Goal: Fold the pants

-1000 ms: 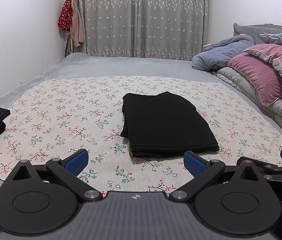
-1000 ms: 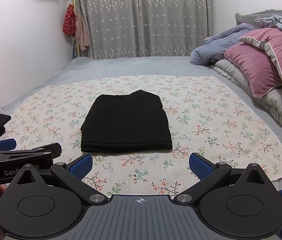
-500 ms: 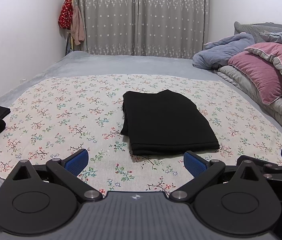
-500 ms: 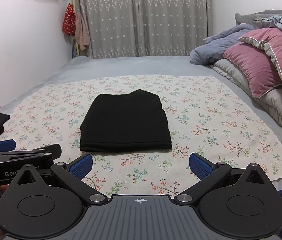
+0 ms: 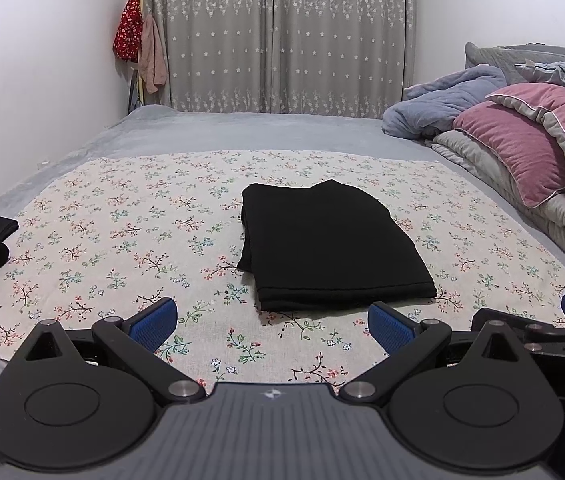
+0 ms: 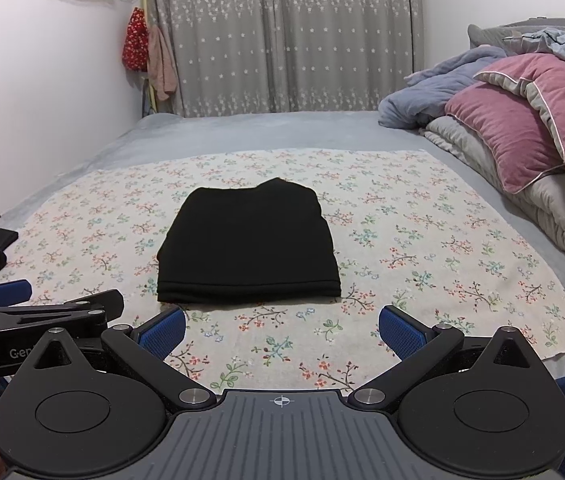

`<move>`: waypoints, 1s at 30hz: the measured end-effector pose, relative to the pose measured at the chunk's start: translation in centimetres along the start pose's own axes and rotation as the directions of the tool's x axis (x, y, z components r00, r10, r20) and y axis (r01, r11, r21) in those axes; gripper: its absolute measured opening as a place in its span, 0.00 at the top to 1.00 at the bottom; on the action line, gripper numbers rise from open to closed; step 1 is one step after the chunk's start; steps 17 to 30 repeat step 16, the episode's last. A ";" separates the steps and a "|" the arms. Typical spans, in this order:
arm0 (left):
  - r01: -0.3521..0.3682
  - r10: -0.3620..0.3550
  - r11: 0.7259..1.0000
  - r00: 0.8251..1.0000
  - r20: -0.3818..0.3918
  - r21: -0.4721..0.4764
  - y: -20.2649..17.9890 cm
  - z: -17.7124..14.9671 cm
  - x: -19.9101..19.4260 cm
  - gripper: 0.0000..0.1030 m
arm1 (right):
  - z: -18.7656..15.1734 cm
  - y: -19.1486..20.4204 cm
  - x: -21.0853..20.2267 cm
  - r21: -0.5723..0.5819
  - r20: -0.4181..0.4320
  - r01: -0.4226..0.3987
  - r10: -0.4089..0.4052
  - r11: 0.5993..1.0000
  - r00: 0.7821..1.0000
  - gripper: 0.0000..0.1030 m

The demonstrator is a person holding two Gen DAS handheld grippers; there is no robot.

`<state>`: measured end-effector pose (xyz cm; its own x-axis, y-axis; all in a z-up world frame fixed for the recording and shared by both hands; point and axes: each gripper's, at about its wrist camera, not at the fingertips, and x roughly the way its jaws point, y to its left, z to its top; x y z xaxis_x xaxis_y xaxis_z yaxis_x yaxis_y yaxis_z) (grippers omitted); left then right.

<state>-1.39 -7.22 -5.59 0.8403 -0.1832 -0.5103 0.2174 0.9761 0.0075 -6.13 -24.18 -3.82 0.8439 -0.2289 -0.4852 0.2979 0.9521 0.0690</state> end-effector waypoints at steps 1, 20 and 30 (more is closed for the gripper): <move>0.002 -0.002 1.000 1.000 0.000 0.000 0.0 0.0 0.0 0.01 | 0.0 -0.1 0.0 0.000 0.000 0.001 -0.001 1.000 1.000 0.00; -0.003 0.003 1.000 1.000 -0.011 0.006 -0.2 -0.1 0.1 0.01 | 0.0 -0.1 -0.1 0.002 0.000 0.004 -0.004 1.000 1.000 0.00; -0.003 0.003 1.000 1.000 -0.011 0.006 -0.2 -0.1 0.1 0.01 | 0.0 -0.1 -0.1 0.002 0.000 0.004 -0.004 1.000 1.000 0.00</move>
